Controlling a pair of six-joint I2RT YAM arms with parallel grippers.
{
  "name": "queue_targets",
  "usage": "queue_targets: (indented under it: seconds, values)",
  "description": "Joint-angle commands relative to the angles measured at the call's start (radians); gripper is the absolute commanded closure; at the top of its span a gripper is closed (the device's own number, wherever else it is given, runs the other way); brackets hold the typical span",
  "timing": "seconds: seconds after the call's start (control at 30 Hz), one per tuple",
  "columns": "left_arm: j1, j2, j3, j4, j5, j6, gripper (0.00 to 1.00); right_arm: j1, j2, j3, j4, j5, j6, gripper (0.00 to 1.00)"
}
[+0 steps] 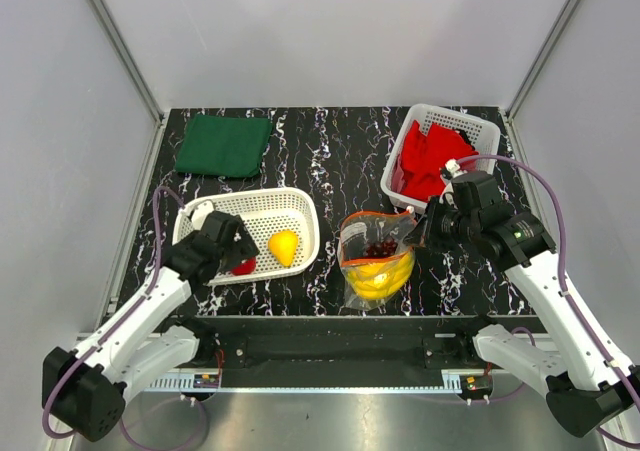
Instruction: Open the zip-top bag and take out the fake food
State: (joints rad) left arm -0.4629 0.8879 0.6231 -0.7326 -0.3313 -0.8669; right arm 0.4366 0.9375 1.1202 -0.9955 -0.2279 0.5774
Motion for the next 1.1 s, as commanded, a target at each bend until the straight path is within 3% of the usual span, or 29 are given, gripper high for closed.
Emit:
queue_targets:
  seconds: [0.0, 0.13, 0.17, 0.23, 0.27, 0.3, 0.4, 0.5, 0.63, 0.7, 0.8, 1.0, 1.07]
  values:
    - [0.004, -0.05, 0.038, 0.038, 0.069, 0.057, 0.01, 0.002, -0.002, 0.027, 0.026, -0.034, -0.001, 1.0]
    - [0.004, -0.102, 0.11, 0.067, 0.159, 0.158, 0.01, 0.002, 0.0, 0.027, 0.032, -0.051, -0.002, 1.0]
    - [0.004, -0.13, 0.115, 0.099, 0.243, 0.169, 0.08, 0.002, 0.001, 0.027, 0.034, -0.053, -0.002, 1.0]
    - [0.003, -0.196, 0.104, 0.288, 0.389, 0.219, 0.17, 0.002, 0.001, 0.026, 0.038, -0.065, -0.001, 1.0]
    - [0.001, -0.205, 0.102, 0.373, 0.567, 0.235, 0.24, 0.002, 0.0, 0.026, 0.04, -0.067, -0.001, 1.0]
    - [-0.003, -0.204, 0.099, 0.522, 0.642, 0.244, 0.25, 0.002, 0.0, 0.026, 0.043, -0.073, -0.004, 1.0]
    - [-0.066, -0.109, 0.162, 0.657, 0.849, 0.304, 0.29, 0.002, 0.001, 0.027, 0.049, -0.094, -0.013, 1.0]
    - [-0.192, 0.009, 0.315, 0.612, 0.966, 0.458, 0.3, 0.002, 0.007, 0.032, 0.046, -0.122, -0.031, 1.0]
    - [-0.365, 0.245, 0.498, 0.494, 1.009, 0.688, 0.31, 0.002, 0.009, 0.039, 0.044, -0.148, -0.047, 1.0]
    - [-0.399, 0.322, 0.598, 0.403, 1.032, 0.761, 0.34, 0.002, 0.012, 0.049, 0.037, -0.154, -0.054, 1.0]
    - [-0.427, 0.472, 0.729, 0.25, 1.017, 0.885, 0.48, 0.002, 0.011, 0.058, 0.034, -0.156, -0.056, 1.0]
    - [-0.483, 0.66, 0.889, 0.069, 0.934, 1.072, 0.49, 0.002, 0.011, 0.055, 0.034, -0.177, -0.063, 1.0]
    - [-0.494, 0.69, 0.905, 0.052, 0.89, 1.123, 0.59, 0.002, 0.011, 0.05, 0.032, -0.179, -0.065, 1.0]
